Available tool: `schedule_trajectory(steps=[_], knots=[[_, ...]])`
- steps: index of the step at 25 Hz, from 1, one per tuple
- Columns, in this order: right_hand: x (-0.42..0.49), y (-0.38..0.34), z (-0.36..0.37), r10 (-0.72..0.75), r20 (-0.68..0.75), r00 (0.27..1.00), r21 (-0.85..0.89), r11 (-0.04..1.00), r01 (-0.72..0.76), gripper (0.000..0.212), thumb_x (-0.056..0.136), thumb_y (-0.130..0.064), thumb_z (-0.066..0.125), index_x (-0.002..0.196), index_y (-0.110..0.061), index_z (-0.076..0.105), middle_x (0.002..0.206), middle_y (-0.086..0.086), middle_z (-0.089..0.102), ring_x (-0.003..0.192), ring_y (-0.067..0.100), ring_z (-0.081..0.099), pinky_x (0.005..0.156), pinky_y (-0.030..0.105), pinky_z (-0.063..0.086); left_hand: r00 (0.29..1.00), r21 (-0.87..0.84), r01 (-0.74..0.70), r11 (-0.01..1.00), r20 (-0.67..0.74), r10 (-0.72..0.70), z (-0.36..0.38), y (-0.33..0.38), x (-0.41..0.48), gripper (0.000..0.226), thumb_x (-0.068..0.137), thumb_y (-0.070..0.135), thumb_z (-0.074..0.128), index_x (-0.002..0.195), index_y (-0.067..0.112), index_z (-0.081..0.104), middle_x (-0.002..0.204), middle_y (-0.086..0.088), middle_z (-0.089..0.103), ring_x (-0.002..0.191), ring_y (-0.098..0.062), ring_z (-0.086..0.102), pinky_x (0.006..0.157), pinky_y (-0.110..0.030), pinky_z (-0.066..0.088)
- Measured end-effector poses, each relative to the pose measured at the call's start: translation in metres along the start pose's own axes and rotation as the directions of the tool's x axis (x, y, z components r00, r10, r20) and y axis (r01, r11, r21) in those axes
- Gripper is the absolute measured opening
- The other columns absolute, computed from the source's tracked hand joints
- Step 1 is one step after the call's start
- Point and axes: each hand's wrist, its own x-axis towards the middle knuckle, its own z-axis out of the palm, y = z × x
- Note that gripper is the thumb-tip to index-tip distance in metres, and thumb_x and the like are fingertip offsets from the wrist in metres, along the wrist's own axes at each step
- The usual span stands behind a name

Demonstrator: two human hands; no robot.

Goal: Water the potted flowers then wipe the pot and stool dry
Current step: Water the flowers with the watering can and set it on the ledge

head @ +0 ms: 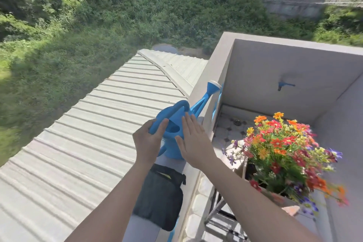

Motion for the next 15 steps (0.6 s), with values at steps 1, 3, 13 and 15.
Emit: schedule_trajectory(steps=[1,3,13,15], knots=[[0.000,0.000,-0.004,0.005,0.002,1.000,0.006,1.000,-0.005,0.078,0.086,-0.057,0.000,0.147,-0.008,0.006,0.158,0.007,0.005,0.146,0.021,0.002,0.119,0.037,0.006,1.000,-0.007,-0.010,1.000,-0.003,0.010,0.000,0.003,0.000,0.016,0.082,0.030,0.069,0.068,0.021,0.067,0.068,-0.015,0.064,0.062,-0.014,0.053,0.065,-0.036,0.046],[-0.001,-0.003,-0.015,0.011,-0.012,1.000,0.013,1.000,-0.011,0.072,0.090,-0.051,0.012,0.147,-0.009,0.006,0.159,0.007,0.005,0.146,0.021,0.002,0.119,0.037,0.006,0.999,-0.031,-0.034,0.999,0.017,0.035,-0.004,0.015,0.003,0.016,0.081,0.027,0.070,0.066,0.023,0.067,0.067,-0.014,0.066,0.063,-0.014,0.056,0.066,-0.037,0.047],[-0.037,-0.031,-0.088,0.196,-0.264,0.945,0.248,0.960,-0.129,0.075,0.089,-0.056,0.015,0.148,-0.012,-0.004,0.159,0.001,-0.008,0.145,0.013,-0.012,0.113,0.025,-0.009,0.823,0.058,-0.460,0.886,0.403,0.401,-0.011,0.152,0.024,0.015,0.069,0.036,0.072,0.070,0.021,0.073,0.071,-0.012,0.072,0.064,-0.014,0.060,0.064,-0.034,0.048],[-0.048,-0.034,-0.101,0.253,-0.296,0.921,0.303,0.939,-0.161,0.071,0.095,-0.050,0.022,0.147,-0.010,-0.004,0.158,0.003,-0.009,0.145,0.013,-0.013,0.114,0.025,-0.009,0.767,0.076,-0.536,0.841,0.460,0.447,-0.003,0.177,0.017,0.024,0.065,0.046,0.072,0.069,0.022,0.072,0.069,-0.016,0.069,0.061,-0.016,0.056,0.060,-0.038,0.046]])
